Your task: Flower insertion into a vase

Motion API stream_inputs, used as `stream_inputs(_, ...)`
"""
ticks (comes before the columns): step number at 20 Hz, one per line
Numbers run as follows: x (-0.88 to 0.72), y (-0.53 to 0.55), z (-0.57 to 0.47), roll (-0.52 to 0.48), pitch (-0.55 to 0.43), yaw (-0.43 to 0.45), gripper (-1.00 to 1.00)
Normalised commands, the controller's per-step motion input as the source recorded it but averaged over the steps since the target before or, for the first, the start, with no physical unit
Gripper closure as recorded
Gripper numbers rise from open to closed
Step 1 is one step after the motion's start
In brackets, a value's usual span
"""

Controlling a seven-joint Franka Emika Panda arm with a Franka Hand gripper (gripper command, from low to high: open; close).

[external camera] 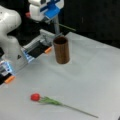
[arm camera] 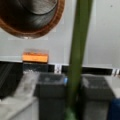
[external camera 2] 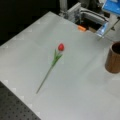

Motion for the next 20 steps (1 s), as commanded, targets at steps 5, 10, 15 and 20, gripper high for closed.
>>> stream_inputs(5, -0.41, 0.24, -0.04, 0.09, -0.098, -0.161, 1.0)
stream_inputs(10, -0.41, 0.34, -0.02, 0.063, -0.05, -0.165, 1.0)
stream_inputs(15, -0.36, 0.39, -0.11, -0.037, -0.041, -0.109, 1.0)
stream_inputs(20, -0.25, 0.18, -0.11, 0.0, -0.034, -0.068, 1.0)
